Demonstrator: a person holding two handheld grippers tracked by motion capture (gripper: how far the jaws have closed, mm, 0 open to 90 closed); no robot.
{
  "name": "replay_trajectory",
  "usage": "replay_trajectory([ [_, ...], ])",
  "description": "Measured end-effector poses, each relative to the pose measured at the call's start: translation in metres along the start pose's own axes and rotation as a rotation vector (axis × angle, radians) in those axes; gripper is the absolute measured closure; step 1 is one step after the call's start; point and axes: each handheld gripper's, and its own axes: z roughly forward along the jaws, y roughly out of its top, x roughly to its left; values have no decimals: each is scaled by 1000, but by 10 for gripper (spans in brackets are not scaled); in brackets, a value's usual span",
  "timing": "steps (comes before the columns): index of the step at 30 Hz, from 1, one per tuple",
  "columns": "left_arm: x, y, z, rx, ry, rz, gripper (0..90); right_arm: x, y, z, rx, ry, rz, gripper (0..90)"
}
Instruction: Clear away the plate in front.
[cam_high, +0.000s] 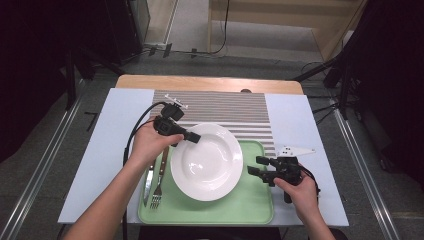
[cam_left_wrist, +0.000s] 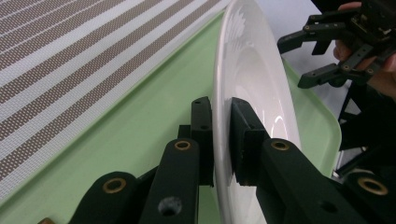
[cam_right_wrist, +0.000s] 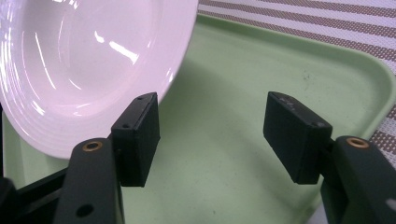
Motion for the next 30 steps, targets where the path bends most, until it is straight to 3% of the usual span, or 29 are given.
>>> replay_trajectory([
  [8,-5,-8,6,0,5,2,797,0,0,1,3,3,-4,353],
  [10,-3,-11,9,2,-9,-8,796,0,0,1,3,1,-3,353],
  [22,4,-23,23,12,5,-22,792,0,0,1,8,-3,-5,353],
  [30,14,-31,25,-19,-16,-55,799,0,-1,2,11,-5,-8,353],
])
